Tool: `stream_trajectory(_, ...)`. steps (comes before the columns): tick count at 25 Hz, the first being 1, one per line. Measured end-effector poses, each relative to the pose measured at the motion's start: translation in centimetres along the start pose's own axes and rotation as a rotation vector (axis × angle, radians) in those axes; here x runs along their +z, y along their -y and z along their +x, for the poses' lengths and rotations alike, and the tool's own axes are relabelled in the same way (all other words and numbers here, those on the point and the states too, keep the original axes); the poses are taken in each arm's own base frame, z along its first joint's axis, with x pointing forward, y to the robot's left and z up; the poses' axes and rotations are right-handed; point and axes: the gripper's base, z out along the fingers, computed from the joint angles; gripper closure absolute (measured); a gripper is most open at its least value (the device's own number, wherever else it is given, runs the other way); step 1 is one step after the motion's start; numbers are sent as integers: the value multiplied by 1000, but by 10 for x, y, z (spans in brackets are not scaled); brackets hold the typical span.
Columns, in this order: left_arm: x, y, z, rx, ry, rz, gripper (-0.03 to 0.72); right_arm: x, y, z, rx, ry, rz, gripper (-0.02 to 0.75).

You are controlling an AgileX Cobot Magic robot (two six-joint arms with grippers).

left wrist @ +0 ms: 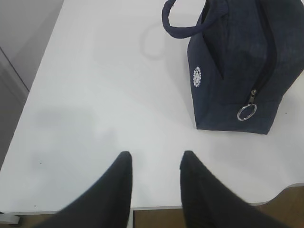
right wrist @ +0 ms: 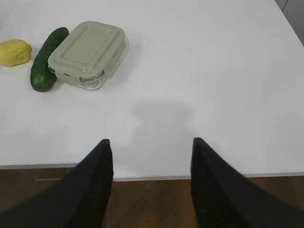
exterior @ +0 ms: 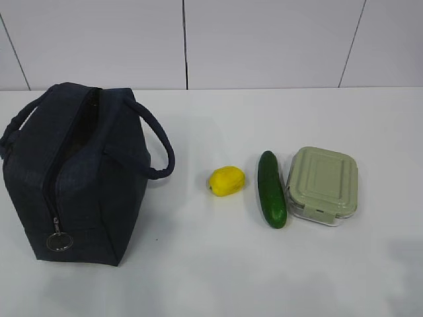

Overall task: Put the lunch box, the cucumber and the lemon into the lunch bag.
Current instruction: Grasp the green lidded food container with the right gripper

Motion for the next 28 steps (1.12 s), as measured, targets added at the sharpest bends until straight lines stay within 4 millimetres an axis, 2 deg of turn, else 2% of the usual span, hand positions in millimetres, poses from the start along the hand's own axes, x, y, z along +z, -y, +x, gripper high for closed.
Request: stream_trajectory(28,0,0,0,1,0,-2,442,0,0,0,-1,0,2,332)
